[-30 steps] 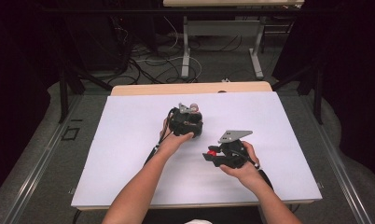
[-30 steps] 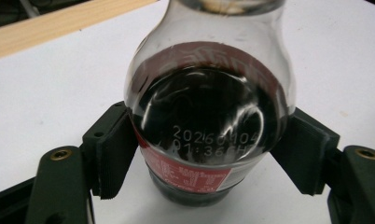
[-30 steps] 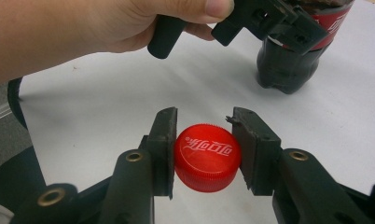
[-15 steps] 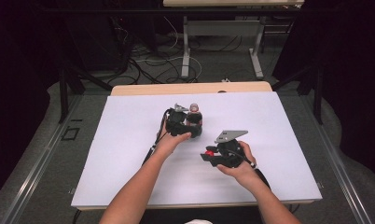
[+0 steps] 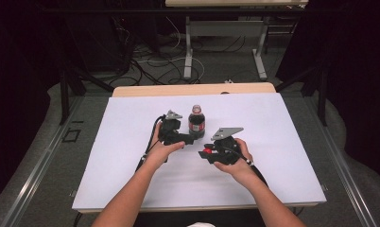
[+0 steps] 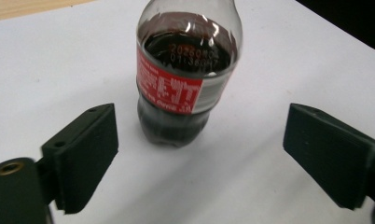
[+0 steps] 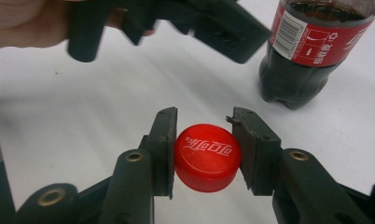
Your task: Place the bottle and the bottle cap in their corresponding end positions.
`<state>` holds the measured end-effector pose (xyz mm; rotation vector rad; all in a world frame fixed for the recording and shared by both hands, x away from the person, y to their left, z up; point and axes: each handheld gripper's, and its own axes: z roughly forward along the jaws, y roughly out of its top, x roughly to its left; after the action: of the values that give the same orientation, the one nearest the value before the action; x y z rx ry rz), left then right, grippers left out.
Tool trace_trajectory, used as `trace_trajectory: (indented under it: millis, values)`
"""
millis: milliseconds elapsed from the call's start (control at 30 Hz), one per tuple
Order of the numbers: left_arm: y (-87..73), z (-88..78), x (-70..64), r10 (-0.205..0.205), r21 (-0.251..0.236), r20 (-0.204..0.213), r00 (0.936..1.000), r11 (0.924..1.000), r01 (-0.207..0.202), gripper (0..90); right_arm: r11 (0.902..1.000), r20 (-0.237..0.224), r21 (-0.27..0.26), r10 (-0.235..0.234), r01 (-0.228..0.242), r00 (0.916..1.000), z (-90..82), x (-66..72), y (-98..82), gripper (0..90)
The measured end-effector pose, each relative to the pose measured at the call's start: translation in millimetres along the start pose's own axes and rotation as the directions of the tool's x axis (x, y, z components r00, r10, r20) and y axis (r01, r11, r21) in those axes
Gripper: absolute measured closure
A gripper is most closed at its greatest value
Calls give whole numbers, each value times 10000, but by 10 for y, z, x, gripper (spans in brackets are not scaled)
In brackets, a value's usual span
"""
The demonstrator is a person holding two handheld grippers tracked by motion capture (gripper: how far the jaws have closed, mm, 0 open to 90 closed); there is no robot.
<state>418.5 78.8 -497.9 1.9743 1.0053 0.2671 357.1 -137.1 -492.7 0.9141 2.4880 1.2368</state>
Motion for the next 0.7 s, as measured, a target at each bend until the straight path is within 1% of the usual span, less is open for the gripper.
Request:
trace_trajectory:
  millis: [33,67,100,133,167,200,233,267,300,333,367,400,433,500,533,567,633,667,700]
  values:
    - [-16,-24,-1,6,-43,-37,10000,10000,-6,70,9999,41,-155,-16,17,10000,29,-1,0,609]
    - [-33,-57,1,18,-63,-22,10000,10000,-18,60,9998,64,-192,-16,17,10000,46,0,2,609]
    - [-51,-83,1,-7,-168,-38,10000,9999,7,55,10000,57,3,-49,49,10000,52,-1,7,609]
    - [-69,-116,2,18,-175,-69,10000,9998,-20,48,10000,66,-69,-15,16,10000,73,2,8,610]
    - [-87,-148,5,31,-193,-101,9999,9998,-33,36,10000,37,-24,-20,20,10000,89,1,9,609]
    - [-111,-179,1,-77,-219,-100,9999,9997,74,29,9999,62,103,-71,71,10000,99,-3,11,609]
    - [-136,-211,6,-25,-268,-118,9999,9996,22,26,9999,83,131,-54,53,10000,111,-2,11,609]
    - [-164,-240,3,-76,-358,-102,9999,9993,72,24,10000,78,61,-16,15,10000,135,0,7,609]
    - [-195,-267,2,-89,-364,-137,9999,9993,84,19,9999,80,116,-10,9,10000,148,1,5,609]
    - [-225,-291,1,-62,-406,-174,9998,9992,55,12,9999,71,111,-84,83,9999,171,-2,-1,609]
    - [-256,-316,0,-83,-398,-180,9998,9992,76,9,9997,82,223,-28,27,10000,187,6,-7,609]
    - [-284,-341,0,-43,-405,-225,9997,9992,34,8,9992,37,379,-118,117,9999,206,2,-10,609]
    - [-306,-360,-1,-51,-432,-219,9997,9991,41,7,9994,52,325,-122,121,9999,241,8,-22,609]
    - [-346,-400,2,-106,-431,-176,9998,9990,99,8,9985,33,527,-136,134,9999,284,16,-34,609]
    - [-362,-421,7,-85,-429,-157,9998,9990,78,7,9972,-68,728,-141,145,9999,296,18,-35,609]
    - [-379,-445,9,-127,-438,-109,9999,9990,122,8,9969,-67,759,-208,212,9998,321,16,-43,608]
    - [-406,-477,12,-143,-582,-174,9997,9982,133,7,9967,-56,758,-270,273,9996,380,21,-63,608]
    - [-416,-497,15,-157,-590,-185,9997,9982,146,8,9966,8,808,-159,158,9999,403,36,-77,608]
    - [-422,-518,17,-192,-617,-213,9996,9979,178,8,9959,-18,887,-173,174,9998,424,47,-90,608]
